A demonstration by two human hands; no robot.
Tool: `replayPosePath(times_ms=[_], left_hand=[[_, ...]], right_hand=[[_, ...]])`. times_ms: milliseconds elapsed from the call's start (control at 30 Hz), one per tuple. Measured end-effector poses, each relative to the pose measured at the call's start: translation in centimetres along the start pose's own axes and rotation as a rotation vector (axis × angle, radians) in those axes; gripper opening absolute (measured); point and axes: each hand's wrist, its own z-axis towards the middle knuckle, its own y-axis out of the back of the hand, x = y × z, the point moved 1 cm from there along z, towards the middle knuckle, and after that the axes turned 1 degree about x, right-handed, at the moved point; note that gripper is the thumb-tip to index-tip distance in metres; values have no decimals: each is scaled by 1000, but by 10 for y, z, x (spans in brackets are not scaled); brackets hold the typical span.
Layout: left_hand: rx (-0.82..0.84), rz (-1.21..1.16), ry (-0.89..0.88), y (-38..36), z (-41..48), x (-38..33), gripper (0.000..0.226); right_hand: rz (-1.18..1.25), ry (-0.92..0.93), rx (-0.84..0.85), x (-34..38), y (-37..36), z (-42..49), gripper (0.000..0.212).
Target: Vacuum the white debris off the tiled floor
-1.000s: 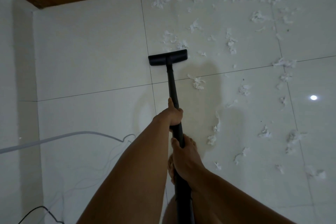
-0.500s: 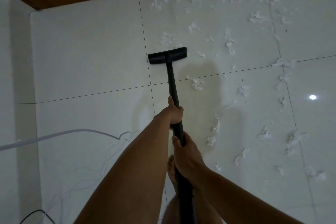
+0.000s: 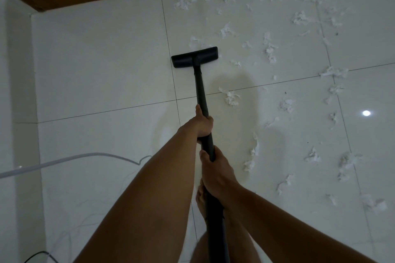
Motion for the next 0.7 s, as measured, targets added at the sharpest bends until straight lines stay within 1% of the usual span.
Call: replayPosePath(times_ms=[67, 167, 300, 433, 700], left_hand=[[1, 0, -3, 2, 1, -2, 72], [-1, -11, 1, 2, 3, -5, 73], [0, -8, -5, 0, 7, -5, 72], [-9, 0, -7, 1, 11, -5, 73], [-21, 31, 0, 11, 21, -12, 73]], right_hand=[[2, 2, -9, 1, 0, 2, 35], [-48, 19, -38, -4, -5, 12, 44], [-54, 7, -28, -10, -7, 19, 43], [-47, 0, -17, -8, -6, 23, 52], [-35, -5, 10, 3, -5, 31, 42]])
